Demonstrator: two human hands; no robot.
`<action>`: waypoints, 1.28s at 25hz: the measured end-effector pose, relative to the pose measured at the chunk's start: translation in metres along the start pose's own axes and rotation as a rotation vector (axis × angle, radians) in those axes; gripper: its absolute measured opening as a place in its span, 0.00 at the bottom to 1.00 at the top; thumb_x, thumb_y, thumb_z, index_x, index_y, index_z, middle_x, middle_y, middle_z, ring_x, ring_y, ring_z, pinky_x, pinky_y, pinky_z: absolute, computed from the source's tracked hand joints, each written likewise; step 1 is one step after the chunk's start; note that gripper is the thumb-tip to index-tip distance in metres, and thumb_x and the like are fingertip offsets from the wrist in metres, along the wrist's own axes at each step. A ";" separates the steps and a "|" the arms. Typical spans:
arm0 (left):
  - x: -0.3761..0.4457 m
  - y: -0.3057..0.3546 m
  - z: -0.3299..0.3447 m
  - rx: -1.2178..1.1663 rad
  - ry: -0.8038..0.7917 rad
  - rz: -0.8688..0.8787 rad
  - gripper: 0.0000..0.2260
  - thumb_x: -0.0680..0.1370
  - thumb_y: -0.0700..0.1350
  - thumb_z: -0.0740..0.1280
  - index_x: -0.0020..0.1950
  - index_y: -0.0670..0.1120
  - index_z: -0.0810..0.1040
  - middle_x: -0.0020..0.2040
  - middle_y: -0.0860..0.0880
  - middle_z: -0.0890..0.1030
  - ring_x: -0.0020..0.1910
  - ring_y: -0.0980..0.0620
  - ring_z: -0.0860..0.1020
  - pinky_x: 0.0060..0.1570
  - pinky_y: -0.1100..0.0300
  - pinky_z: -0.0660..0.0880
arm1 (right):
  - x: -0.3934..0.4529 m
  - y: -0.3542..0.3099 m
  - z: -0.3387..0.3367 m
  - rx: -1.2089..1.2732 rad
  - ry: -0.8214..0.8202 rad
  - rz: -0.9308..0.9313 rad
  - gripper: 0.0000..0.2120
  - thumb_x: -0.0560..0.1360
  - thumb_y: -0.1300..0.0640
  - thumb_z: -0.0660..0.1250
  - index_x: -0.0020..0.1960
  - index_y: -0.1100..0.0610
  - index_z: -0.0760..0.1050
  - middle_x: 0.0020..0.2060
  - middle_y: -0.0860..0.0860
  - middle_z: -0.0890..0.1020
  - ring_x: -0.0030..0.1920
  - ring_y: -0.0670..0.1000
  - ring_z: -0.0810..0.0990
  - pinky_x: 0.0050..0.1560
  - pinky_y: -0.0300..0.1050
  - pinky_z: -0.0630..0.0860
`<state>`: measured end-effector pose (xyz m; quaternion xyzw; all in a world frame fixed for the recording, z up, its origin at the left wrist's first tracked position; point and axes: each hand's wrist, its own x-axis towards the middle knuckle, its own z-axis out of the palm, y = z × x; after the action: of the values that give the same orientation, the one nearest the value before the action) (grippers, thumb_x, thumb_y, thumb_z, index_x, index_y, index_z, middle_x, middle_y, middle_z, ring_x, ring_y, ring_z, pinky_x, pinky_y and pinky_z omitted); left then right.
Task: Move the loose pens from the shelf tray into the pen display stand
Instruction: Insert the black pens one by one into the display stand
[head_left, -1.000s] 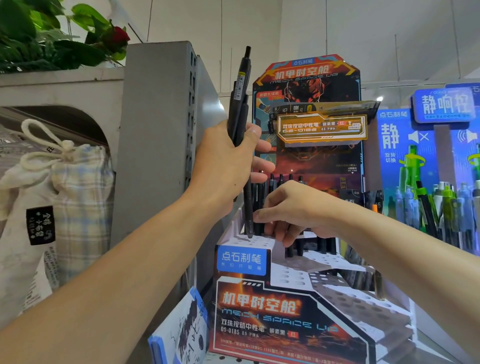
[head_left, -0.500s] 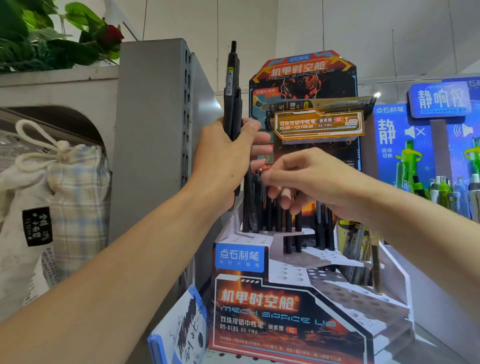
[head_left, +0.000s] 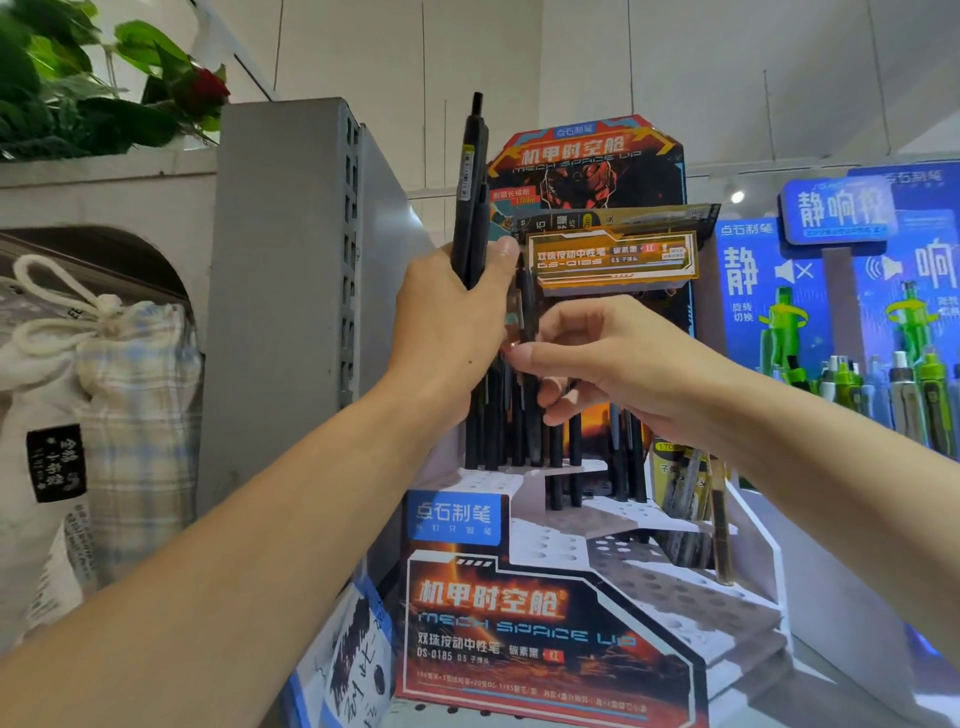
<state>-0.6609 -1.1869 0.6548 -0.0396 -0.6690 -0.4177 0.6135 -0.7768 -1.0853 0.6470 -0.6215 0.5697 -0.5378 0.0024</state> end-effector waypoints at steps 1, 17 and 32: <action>0.001 0.000 -0.001 -0.007 0.004 -0.001 0.08 0.83 0.49 0.64 0.55 0.49 0.81 0.45 0.51 0.86 0.44 0.56 0.86 0.46 0.52 0.84 | 0.000 0.003 -0.001 -0.003 0.010 0.015 0.07 0.75 0.59 0.75 0.43 0.61 0.78 0.31 0.54 0.82 0.34 0.52 0.84 0.37 0.46 0.83; -0.007 -0.005 -0.017 -0.031 -0.131 -0.081 0.09 0.81 0.55 0.65 0.58 0.52 0.73 0.33 0.48 0.75 0.23 0.58 0.68 0.22 0.65 0.66 | 0.012 0.027 0.006 -0.081 0.092 0.112 0.12 0.75 0.59 0.76 0.46 0.68 0.77 0.33 0.60 0.83 0.36 0.59 0.87 0.34 0.47 0.84; -0.007 -0.006 -0.016 -0.087 -0.134 -0.136 0.10 0.81 0.56 0.66 0.58 0.53 0.72 0.37 0.48 0.80 0.23 0.57 0.69 0.21 0.65 0.67 | 0.014 0.036 0.015 -0.368 -0.045 0.215 0.18 0.77 0.50 0.73 0.43 0.66 0.80 0.36 0.52 0.87 0.30 0.50 0.85 0.29 0.39 0.75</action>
<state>-0.6504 -1.1970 0.6438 -0.0485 -0.6908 -0.4835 0.5353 -0.7952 -1.1170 0.6278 -0.5589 0.7210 -0.4075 -0.0412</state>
